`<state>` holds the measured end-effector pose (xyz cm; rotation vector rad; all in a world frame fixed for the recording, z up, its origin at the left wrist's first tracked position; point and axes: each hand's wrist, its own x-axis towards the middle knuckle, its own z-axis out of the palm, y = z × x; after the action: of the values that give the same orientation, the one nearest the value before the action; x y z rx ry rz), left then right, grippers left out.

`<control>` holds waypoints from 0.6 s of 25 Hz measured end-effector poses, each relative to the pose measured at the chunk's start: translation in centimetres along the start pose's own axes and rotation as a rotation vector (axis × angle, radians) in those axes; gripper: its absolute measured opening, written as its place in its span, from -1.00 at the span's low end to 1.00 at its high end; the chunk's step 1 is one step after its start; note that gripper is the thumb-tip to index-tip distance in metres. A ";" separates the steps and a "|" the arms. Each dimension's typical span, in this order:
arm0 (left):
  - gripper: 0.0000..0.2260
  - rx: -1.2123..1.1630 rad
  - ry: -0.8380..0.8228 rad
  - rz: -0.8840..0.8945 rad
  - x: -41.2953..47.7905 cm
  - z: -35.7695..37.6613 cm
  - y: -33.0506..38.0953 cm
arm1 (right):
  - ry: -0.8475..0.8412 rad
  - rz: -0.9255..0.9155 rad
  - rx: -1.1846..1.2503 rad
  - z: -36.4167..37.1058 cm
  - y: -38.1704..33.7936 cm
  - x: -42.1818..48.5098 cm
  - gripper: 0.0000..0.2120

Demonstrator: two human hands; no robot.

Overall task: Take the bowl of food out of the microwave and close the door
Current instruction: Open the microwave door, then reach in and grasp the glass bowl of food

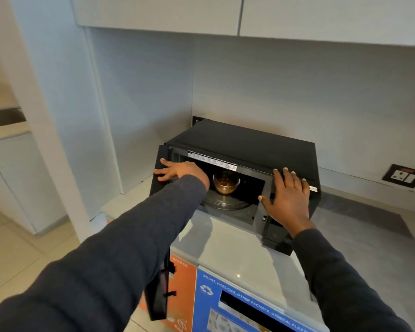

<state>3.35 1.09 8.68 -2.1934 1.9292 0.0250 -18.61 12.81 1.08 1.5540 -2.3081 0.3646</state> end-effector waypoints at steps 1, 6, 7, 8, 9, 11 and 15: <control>-0.31 -0.005 0.004 -0.044 0.4 0.1 -0.5 | 0.000 0.001 0.005 -0.1 -0.1 0.0 -0.14; -0.48 0.023 0.059 -0.089 2.2 1.5 -2.4 | -0.017 0.009 0.009 -0.4 -0.2 -0.1 -0.14; -0.50 0.046 0.069 -0.089 2.8 2.1 -2.7 | -0.019 0.010 0.007 -0.5 -0.3 -0.1 -0.14; -0.50 0.072 0.079 -0.088 3.3 2.6 -3.0 | -0.023 0.011 0.004 -0.6 -0.4 -0.1 -0.13; -0.50 0.101 0.091 -0.084 3.7 3.0 -3.4 | -0.029 0.013 0.002 -0.7 -0.5 0.0 -0.12; -0.49 0.152 0.120 -0.079 4.6 3.8 -3.9 | -0.040 0.019 0.009 -0.8 -0.5 0.1 -0.11; -0.46 0.216 0.180 -0.055 5.3 5.2 -5.0 | -0.039 0.041 0.016 -0.6 -0.5 0.1 -0.10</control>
<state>9.63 -2.65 3.54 -2.1659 1.8594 -0.3838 -18.14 12.75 1.70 1.5363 -2.3752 0.3669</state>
